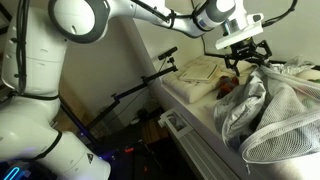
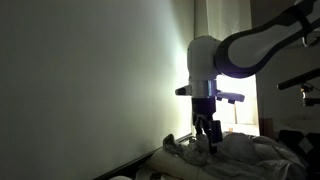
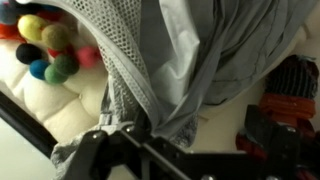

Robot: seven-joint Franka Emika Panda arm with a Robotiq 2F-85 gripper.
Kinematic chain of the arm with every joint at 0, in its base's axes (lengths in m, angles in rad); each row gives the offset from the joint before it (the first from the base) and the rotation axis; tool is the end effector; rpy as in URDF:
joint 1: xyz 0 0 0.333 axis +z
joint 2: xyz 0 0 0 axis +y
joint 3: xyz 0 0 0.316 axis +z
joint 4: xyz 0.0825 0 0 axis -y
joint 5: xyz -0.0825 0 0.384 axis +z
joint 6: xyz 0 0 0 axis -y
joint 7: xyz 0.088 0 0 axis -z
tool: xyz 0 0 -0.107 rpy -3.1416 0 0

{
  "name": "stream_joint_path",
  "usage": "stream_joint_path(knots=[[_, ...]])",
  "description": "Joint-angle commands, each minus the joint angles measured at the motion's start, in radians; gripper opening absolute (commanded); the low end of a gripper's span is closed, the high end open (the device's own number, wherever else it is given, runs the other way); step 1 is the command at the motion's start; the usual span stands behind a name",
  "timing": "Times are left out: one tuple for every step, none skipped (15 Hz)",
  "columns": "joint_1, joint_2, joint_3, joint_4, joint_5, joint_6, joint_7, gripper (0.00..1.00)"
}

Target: Remove the socks away from the grey bag

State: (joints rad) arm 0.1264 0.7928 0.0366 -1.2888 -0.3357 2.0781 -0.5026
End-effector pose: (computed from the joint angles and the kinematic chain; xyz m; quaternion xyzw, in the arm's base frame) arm 0.7410 0.0982 0.2753 0.9091 0.3947 -0.0237 0.1309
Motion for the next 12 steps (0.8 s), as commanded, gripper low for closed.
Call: stream_joint_path(knots=[[0.005, -0.069, -0.003, -0.089, -0.036, 0.057, 0.034, 1.0], [0.004, -0.073, -0.006, -0.093, -0.04, 0.062, 0.037, 1.0], [0.003, -0.076, -0.011, -0.097, -0.047, 0.074, 0.042, 1.0], [0.005, -0.08, -0.019, -0.103, -0.059, 0.097, 0.051, 1.0], [0.006, -0.083, -0.03, -0.104, -0.072, 0.116, 0.064, 1.0], [0.003, -0.087, -0.035, -0.106, -0.08, 0.134, 0.082, 1.0], [-0.001, -0.093, -0.037, -0.111, -0.083, 0.15, 0.094, 1.0], [-0.002, -0.097, -0.043, -0.113, -0.087, 0.166, 0.104, 1.0], [-0.002, -0.103, -0.049, -0.117, -0.091, 0.183, 0.112, 1.0], [-0.004, -0.108, -0.052, -0.12, -0.091, 0.196, 0.121, 1.0], [-0.003, -0.112, -0.056, -0.123, -0.095, 0.208, 0.129, 1.0], [-0.003, -0.114, -0.059, -0.126, -0.098, 0.215, 0.131, 1.0]])
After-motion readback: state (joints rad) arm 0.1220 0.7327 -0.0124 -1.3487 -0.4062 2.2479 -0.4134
